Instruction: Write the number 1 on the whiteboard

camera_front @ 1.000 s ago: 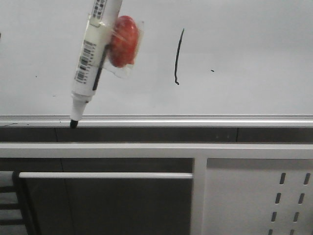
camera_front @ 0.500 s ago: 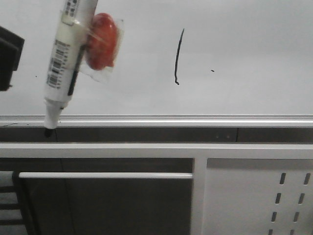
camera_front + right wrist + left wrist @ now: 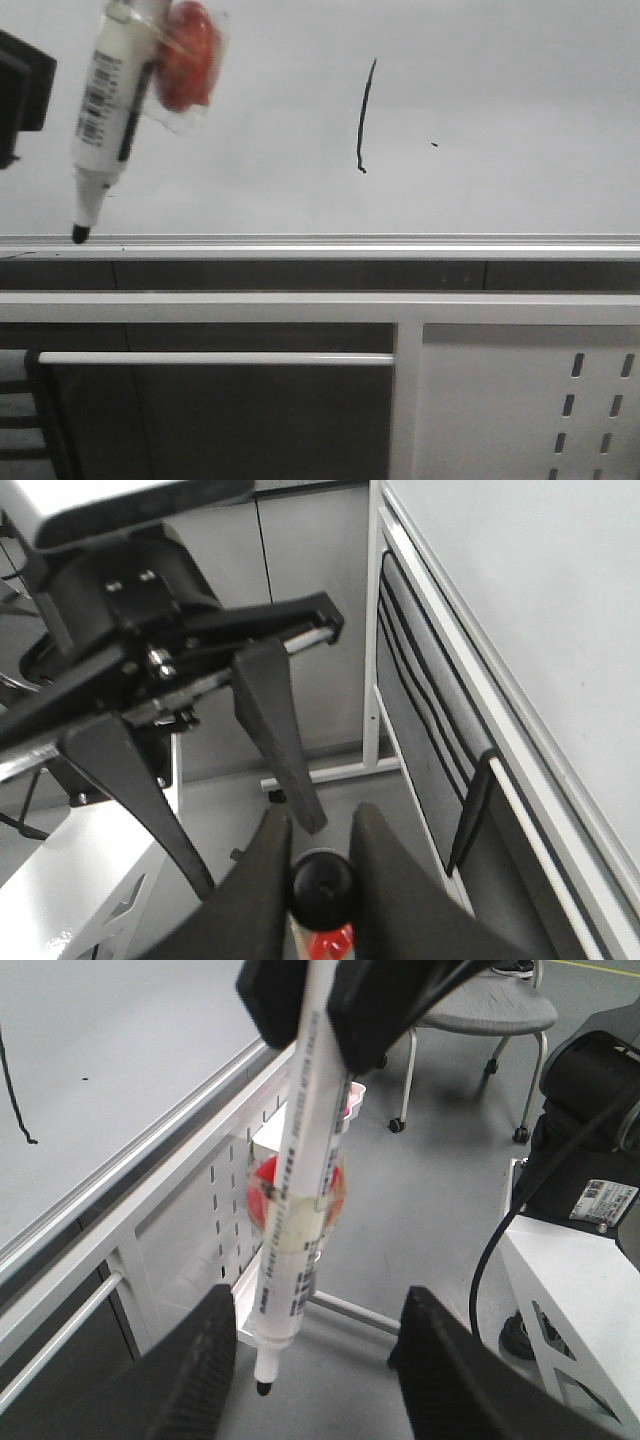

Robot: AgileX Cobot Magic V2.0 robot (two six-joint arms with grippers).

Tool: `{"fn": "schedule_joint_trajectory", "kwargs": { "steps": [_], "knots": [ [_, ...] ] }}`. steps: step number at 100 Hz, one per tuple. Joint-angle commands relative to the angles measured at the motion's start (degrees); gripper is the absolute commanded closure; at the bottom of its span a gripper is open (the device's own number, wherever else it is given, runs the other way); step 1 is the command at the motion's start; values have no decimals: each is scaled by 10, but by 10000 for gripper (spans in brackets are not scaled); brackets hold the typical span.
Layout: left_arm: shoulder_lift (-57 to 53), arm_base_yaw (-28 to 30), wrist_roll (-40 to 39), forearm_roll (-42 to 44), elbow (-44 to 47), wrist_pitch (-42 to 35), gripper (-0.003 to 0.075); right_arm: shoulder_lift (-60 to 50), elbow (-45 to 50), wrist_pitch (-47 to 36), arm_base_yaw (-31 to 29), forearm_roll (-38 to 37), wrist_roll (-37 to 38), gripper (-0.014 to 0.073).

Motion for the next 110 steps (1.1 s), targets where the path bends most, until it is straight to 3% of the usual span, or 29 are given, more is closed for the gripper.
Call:
{"fn": "schedule_joint_trajectory", "kwargs": {
  "steps": [1, 70, 110],
  "knots": [
    [1, 0, 1, -33, -17, 4, 385, -7, -27, -16, 7, 21, -5, 662],
    [1, 0, 7, -31, -17, -2, 389, -7, -37, -8, 20, 29, -5, 662],
    [1, 0, 7, -31, -17, -2, 531, -7, -37, 9, 20, 39, -5, 662]
  ]
}}
